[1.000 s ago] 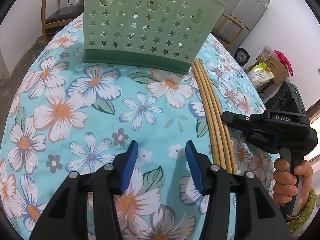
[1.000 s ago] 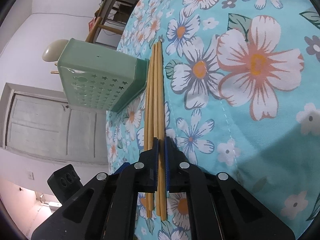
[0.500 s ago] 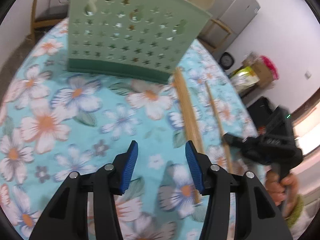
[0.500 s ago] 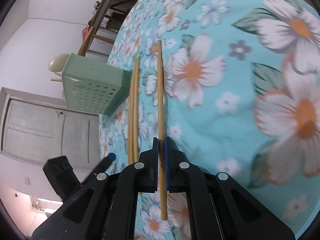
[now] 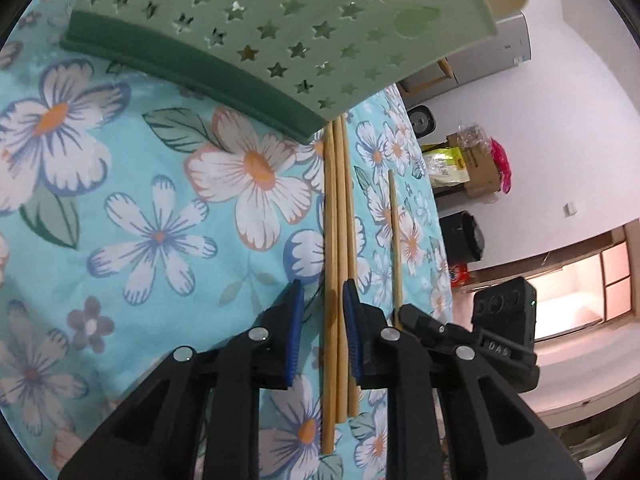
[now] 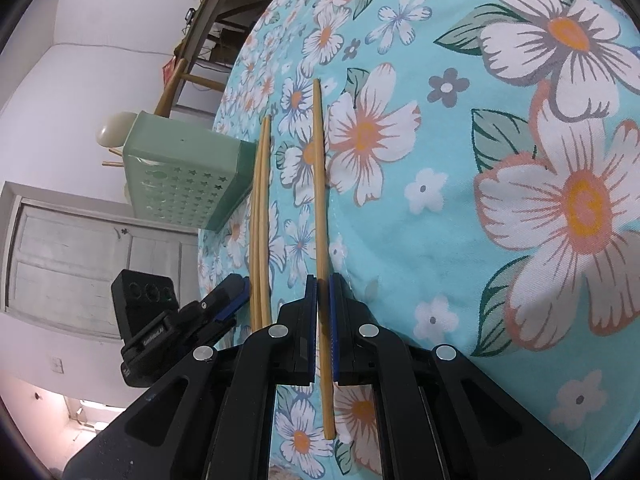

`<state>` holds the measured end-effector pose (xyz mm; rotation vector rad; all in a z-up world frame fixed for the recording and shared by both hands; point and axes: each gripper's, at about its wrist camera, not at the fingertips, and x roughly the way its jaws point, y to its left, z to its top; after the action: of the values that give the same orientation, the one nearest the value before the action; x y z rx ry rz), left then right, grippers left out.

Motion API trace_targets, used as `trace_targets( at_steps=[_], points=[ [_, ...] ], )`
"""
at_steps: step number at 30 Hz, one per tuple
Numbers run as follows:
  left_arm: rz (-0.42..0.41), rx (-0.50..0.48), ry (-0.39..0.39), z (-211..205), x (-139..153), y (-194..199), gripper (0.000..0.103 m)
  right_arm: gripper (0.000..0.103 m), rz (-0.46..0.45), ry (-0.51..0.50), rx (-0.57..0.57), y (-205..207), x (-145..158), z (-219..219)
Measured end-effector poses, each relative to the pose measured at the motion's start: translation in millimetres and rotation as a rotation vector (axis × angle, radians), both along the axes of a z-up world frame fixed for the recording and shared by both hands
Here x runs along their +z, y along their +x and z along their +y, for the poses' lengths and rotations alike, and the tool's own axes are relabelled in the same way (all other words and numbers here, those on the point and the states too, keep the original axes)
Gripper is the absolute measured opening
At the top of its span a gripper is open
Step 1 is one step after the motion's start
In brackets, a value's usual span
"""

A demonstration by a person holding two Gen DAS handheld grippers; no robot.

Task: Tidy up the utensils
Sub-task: 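Close the left gripper on a wooden chopstick while the right holds its chopstick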

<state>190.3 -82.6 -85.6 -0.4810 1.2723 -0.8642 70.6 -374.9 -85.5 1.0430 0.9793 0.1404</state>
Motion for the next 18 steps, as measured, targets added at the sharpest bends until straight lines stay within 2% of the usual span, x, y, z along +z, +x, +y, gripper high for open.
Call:
trace_targets(
  at_steps=[9,11,17,18],
  points=[
    [0.037,0.019,-0.031,1,-5,6,0.009,0.004,0.0,0.002,-0.002,0,-1,1],
    [0.033,0.021,-0.034,0,-4,5,0.005,0.004,0.0,0.002,-0.002,1,-1,1],
    [0.002,0.034,-0.007,0,2,-2,0.004,0.004,-0.002,-0.002,-0.001,0,-1,1],
    [-0.003,0.037,-0.002,2,4,-5,0.0,0.004,-0.002,-0.003,-0.001,0,-1,1]
  ],
)
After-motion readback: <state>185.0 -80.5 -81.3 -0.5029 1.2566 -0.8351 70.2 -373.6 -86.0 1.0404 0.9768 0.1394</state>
